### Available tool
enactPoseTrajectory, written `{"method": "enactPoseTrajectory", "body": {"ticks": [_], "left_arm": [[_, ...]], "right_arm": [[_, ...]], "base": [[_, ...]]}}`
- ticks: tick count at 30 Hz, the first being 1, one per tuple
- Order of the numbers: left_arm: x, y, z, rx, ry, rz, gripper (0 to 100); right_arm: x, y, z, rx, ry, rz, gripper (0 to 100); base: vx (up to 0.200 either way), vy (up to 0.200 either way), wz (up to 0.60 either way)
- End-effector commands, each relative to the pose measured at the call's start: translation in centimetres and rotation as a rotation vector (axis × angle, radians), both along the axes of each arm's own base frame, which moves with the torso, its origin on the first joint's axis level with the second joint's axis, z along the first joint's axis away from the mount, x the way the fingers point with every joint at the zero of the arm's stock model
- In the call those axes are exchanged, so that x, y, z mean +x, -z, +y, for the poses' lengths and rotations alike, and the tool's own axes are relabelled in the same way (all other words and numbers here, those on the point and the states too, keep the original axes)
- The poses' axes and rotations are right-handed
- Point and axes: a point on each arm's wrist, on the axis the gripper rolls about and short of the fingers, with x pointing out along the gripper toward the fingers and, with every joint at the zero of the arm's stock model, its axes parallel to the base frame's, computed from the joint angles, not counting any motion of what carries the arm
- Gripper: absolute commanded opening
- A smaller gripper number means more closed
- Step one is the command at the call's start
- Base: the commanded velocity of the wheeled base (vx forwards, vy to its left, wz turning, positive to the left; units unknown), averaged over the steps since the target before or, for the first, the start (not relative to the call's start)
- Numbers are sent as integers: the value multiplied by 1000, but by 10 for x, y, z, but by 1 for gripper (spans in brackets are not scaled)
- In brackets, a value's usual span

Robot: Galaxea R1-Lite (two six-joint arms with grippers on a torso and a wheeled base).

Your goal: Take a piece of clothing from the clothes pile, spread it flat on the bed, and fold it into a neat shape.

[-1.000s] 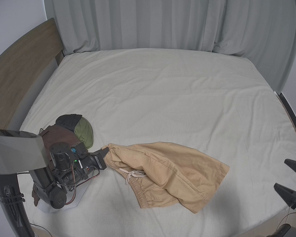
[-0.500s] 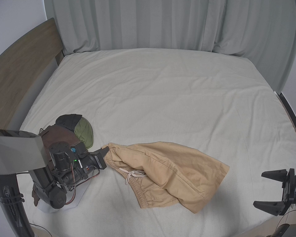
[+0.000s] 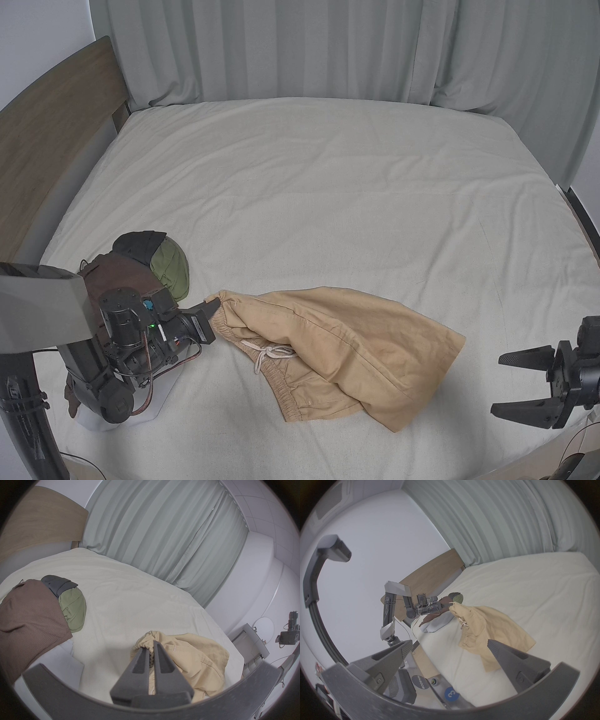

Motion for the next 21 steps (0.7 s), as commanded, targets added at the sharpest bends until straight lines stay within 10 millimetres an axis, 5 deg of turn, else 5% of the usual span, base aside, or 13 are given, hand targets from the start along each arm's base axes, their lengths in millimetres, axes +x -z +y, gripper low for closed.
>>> {"method": "enactPoseTrajectory", "body": {"ticks": [1, 21], "left_arm": [[0, 1, 1, 0, -4, 3, 0], [0, 1, 3, -2, -10, 4, 0]], "right_arm": [[10, 6, 3, -1, 9, 75, 100], [48, 50, 12, -12, 63, 235, 100]], "base": [[0, 0, 0], [0, 0, 0]]}}
